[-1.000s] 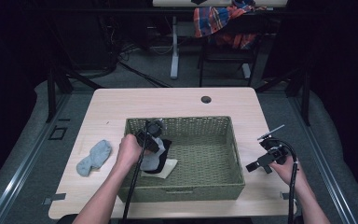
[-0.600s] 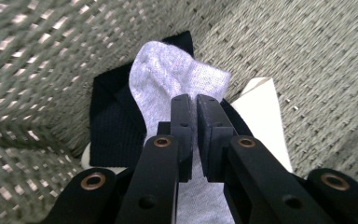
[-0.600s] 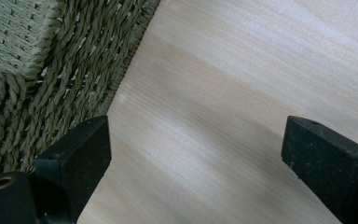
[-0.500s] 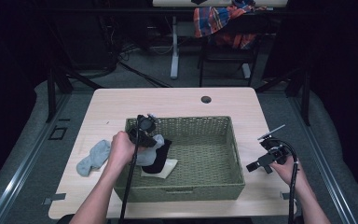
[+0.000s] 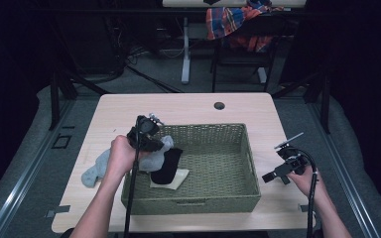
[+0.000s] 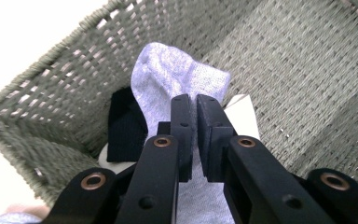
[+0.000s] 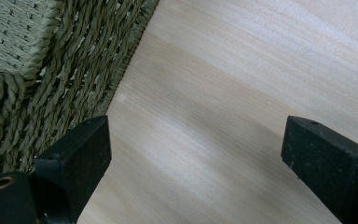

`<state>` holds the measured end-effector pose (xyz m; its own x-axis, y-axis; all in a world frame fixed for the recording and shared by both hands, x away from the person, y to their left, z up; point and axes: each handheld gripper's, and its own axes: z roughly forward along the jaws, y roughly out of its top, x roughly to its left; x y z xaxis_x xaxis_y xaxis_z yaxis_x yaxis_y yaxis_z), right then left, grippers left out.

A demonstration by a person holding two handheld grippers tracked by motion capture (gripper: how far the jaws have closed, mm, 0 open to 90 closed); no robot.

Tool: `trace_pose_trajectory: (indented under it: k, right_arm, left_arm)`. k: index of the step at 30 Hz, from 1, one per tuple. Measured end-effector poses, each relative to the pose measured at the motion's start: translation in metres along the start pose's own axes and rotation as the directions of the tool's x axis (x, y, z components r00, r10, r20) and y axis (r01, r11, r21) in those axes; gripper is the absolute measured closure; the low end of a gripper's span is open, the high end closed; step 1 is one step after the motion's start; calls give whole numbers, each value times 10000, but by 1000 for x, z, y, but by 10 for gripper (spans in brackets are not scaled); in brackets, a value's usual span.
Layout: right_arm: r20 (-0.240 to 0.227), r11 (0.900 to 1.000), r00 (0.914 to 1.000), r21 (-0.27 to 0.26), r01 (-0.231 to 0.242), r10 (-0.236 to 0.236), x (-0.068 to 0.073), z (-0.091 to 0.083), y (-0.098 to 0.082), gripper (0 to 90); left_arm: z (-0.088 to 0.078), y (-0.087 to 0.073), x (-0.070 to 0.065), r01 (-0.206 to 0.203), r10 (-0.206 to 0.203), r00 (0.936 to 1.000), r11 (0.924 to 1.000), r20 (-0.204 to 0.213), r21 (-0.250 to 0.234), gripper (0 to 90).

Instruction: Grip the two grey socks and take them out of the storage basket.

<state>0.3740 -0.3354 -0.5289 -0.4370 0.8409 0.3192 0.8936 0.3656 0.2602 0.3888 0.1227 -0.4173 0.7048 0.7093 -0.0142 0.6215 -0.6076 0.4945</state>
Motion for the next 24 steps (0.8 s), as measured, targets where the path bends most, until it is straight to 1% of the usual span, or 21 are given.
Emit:
trace_pose_trajectory:
  k: [2,6,7,8,9,13,20,24]
  right_arm:
    - [3,10000,10000,3,1,-1,0,0,0,82]
    - [-15,10000,10000,3,-12,12,0,0,0,82]
    - [-40,10000,10000,59,33,-33,0,0,0,82]
    - [-12,9996,9999,235,167,-167,-1,-1,1,82]
    - [-32,10000,10000,9,-14,14,0,0,0,82]
    - [-35,10000,10000,23,-17,17,0,0,0,82]
    - [-37,10000,10000,21,-17,17,0,0,0,82]
    - [-29,10000,10000,24,-15,15,0,0,0,82]
  left_arm:
    - [-6,0,0,-18,16,10000,9999,-81,-153,859]
    - [-16,0,0,-12,9,10000,9995,-93,-315,859]
    - [-18,0,0,3,-8,9999,9992,-117,-398,859]
    - [-21,0,0,-12,8,10000,9990,-91,-444,859]
    - [-24,0,0,-25,19,9999,9987,-109,-517,859]
    - [-33,0,0,-17,3,9998,9975,-199,-702,859]
    - [-47,-5,7,187,-220,9992,9952,-331,-957,859]
    - [-56,-9,13,372,-427,9980,9930,-472,-1123,859]
